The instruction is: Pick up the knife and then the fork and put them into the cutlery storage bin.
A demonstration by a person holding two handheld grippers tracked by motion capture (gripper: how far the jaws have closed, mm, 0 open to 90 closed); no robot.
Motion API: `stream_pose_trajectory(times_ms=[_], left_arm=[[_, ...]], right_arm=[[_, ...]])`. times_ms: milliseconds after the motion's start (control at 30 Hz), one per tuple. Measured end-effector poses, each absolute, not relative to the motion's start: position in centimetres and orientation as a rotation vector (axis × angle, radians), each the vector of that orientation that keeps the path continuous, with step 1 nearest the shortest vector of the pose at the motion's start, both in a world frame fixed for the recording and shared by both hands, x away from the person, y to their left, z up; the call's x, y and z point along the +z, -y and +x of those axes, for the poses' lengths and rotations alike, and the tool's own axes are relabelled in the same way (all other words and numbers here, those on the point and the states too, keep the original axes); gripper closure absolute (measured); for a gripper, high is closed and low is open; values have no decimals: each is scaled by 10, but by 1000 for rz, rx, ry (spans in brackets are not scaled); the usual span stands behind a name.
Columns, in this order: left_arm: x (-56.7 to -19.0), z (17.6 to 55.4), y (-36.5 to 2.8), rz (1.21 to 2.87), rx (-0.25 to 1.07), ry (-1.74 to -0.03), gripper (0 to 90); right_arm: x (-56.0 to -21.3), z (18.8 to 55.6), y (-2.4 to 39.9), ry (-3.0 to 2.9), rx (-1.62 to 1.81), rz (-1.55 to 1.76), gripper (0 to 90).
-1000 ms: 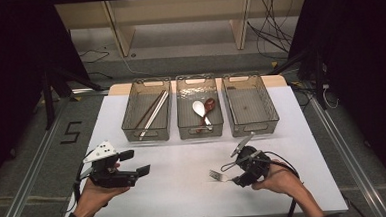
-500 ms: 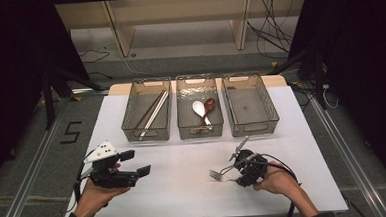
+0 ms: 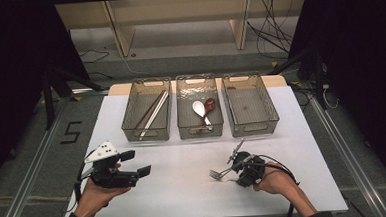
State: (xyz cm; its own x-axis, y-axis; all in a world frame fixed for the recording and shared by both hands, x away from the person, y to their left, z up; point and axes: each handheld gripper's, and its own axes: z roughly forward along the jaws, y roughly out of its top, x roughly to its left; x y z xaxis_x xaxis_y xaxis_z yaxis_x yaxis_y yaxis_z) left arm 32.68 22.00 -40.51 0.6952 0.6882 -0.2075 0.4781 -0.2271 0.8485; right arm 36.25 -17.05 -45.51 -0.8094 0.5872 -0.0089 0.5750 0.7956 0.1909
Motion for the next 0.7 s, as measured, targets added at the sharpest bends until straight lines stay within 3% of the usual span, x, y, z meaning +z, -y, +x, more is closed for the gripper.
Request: stream_pose_trajectory(times_ms=[367, 700], left_arm=[[-405, 326, -220, 1884, 260, -908, 156], [-405, 327, -220, 1883, 259, -908, 156]], right_arm=[[-455, 364, 166, -2951, 222, 904, 838], [-454, 364, 166, -2958, 215, 888, 849]])
